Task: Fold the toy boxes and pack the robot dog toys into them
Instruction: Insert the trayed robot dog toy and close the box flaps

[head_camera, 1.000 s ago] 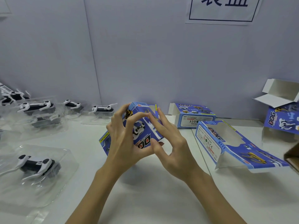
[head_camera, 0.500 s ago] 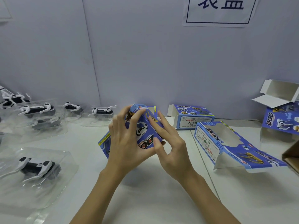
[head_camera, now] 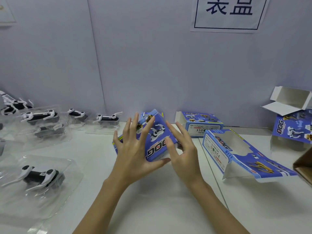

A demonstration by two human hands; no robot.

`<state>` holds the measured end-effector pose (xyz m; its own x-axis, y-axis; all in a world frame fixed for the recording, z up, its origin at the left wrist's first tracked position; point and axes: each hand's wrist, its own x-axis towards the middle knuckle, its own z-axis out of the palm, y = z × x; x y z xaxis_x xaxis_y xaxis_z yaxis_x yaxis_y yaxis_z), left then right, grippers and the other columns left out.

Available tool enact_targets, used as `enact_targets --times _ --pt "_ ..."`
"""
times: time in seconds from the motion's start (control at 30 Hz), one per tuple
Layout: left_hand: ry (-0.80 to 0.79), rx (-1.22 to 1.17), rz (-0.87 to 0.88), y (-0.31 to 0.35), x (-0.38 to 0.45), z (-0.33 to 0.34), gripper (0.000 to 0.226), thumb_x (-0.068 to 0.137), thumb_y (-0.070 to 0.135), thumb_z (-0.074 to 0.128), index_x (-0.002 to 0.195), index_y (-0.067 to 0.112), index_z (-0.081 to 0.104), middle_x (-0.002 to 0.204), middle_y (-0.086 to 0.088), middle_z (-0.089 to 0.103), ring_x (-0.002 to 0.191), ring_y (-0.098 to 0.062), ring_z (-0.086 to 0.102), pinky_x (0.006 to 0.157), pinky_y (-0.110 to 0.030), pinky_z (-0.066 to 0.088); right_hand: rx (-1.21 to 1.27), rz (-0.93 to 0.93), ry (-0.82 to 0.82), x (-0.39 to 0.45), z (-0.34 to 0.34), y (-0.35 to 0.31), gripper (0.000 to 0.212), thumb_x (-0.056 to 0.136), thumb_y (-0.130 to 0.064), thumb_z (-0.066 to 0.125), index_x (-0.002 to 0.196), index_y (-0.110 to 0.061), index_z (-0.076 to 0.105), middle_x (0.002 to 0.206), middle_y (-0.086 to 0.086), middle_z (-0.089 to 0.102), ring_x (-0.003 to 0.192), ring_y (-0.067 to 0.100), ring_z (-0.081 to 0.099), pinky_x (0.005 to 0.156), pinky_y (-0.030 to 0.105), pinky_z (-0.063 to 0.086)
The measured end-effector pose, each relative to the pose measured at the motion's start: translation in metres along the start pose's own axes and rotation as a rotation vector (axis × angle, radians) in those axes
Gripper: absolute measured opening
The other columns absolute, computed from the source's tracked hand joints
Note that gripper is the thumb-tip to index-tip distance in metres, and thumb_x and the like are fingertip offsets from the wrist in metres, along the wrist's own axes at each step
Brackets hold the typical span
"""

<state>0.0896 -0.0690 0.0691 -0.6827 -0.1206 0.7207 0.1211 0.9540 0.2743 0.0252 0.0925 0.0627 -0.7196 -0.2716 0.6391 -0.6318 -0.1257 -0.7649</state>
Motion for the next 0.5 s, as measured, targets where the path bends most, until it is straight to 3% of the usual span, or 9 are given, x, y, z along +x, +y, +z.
enact_targets --times 0.07,0.17,0.27,0.33,0.4,0.5 --pt "-0.11 -0.029 -0.077 -0.012 -0.002 -0.001 0.108 0.067 0.089 0.062 0.16 0.05 0.023 0.169 0.007 0.015 0.157 -0.022 0.018 0.118 -0.062 0.029 -0.009 0.109 0.051 0.004 -0.005 0.006 0.043 0.101 -0.036 0.06 0.143 -0.044 0.058 0.147 -0.007 0.048 0.14 0.014 0.049 0.087 0.021 0.058" --pt "-0.18 -0.309 -0.194 -0.023 -0.002 -0.001 0.105 0.064 0.08 0.079 0.155 0.05 0.035 0.16 0.01 0.03 0.151 -0.012 0.025 0.114 -0.044 0.043 -0.125 0.109 -0.022 0.006 -0.013 0.012 0.05 0.097 -0.054 0.057 0.147 -0.051 0.051 0.137 -0.001 0.045 0.128 0.009 0.054 0.077 0.01 0.054" --pt "-0.193 -0.505 -0.257 -0.033 0.0 -0.003 0.094 0.064 0.058 0.089 0.147 0.052 0.048 0.161 0.011 0.03 0.149 -0.001 0.027 0.107 -0.03 0.051 -0.235 0.048 -0.234 0.011 -0.026 0.009 0.075 0.083 -0.079 0.061 0.151 -0.064 0.031 0.145 -0.017 0.03 0.133 -0.002 0.044 0.08 0.009 0.053" --pt "-0.178 -0.662 -0.338 -0.041 0.002 -0.01 0.077 0.063 0.045 0.094 0.133 0.052 0.064 0.159 0.019 0.032 0.139 0.01 0.04 0.091 -0.024 0.059 -0.365 -0.007 -0.336 0.015 -0.036 0.007 0.095 0.072 -0.084 0.068 0.152 -0.067 0.02 0.151 -0.025 0.019 0.132 -0.012 0.04 0.082 0.006 0.05" --pt "-0.155 -0.786 -0.402 -0.046 0.004 -0.015 0.064 0.061 0.042 0.099 0.12 0.048 0.075 0.153 0.028 0.04 0.129 0.014 0.049 0.079 -0.022 0.061 -0.472 -0.047 -0.39 0.016 -0.04 0.007 0.106 0.071 -0.073 0.079 0.153 -0.068 0.013 0.16 -0.022 0.01 0.129 -0.009 0.044 0.088 0.015 0.052" --pt "-0.158 -0.868 -0.445 -0.049 0.003 -0.015 0.054 0.063 0.043 0.093 0.115 0.04 0.078 0.145 0.03 0.052 0.126 0.005 0.058 0.076 -0.029 0.063 -0.5 -0.078 -0.383 0.013 -0.035 0.009 0.103 0.084 -0.04 0.085 0.154 -0.066 0.014 0.166 -0.022 0.002 0.136 -0.006 0.036 0.103 0.035 0.056"
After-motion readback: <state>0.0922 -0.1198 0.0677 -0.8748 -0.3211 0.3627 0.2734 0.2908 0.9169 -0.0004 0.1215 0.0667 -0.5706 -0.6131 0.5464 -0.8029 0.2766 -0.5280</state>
